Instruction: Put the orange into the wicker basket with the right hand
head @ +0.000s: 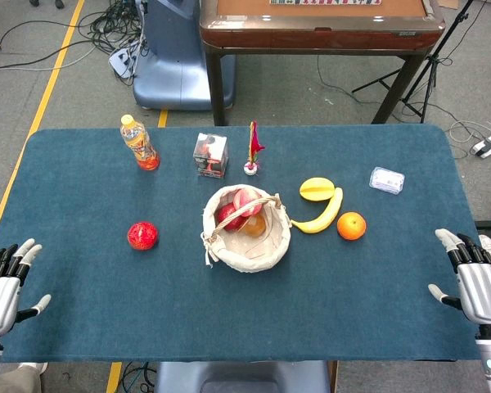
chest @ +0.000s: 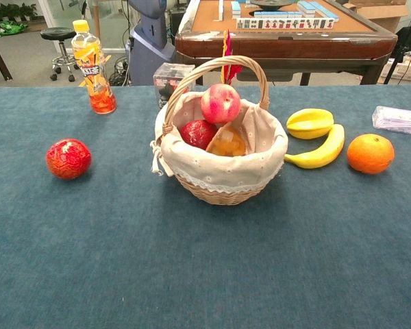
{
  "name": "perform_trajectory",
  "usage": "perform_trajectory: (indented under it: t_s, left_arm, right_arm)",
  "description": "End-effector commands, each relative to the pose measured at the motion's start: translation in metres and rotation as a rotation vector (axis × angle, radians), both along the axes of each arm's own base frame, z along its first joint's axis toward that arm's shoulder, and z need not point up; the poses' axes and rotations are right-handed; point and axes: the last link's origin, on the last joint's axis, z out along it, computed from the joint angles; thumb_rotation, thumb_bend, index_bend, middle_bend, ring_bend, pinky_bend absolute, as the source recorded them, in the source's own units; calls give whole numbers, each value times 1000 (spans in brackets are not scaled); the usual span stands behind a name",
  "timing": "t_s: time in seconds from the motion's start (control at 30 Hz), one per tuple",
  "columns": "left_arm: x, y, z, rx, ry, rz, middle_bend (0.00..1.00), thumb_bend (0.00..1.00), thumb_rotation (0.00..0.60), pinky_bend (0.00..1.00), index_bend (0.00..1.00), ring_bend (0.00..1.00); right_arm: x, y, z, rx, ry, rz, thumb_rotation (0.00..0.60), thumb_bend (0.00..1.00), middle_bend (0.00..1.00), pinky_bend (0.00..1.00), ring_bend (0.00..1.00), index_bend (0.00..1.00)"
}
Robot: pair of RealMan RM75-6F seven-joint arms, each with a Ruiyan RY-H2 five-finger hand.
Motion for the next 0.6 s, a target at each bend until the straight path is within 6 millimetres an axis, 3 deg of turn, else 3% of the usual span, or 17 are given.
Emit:
perform_trajectory:
  t_s: [0.03,0.43,0.6]
  left_arm:
    - [0,0,1,6,0,-6,42,220,600,16,114,19]
    - [2,-1,1,17,-12,-29,42,220,600,16,116,19]
    - [3,0,0,19,-15,-42,41,220,600,16,116,19]
  right_arm:
    - [1,1,0,2,-5,7,600,73,178,262,108,134]
    - [4,0,1,20,-8,35,600,71,178,262,108,134]
    - [12,-12,0,54,29,67,600,57,172,263,108,134]
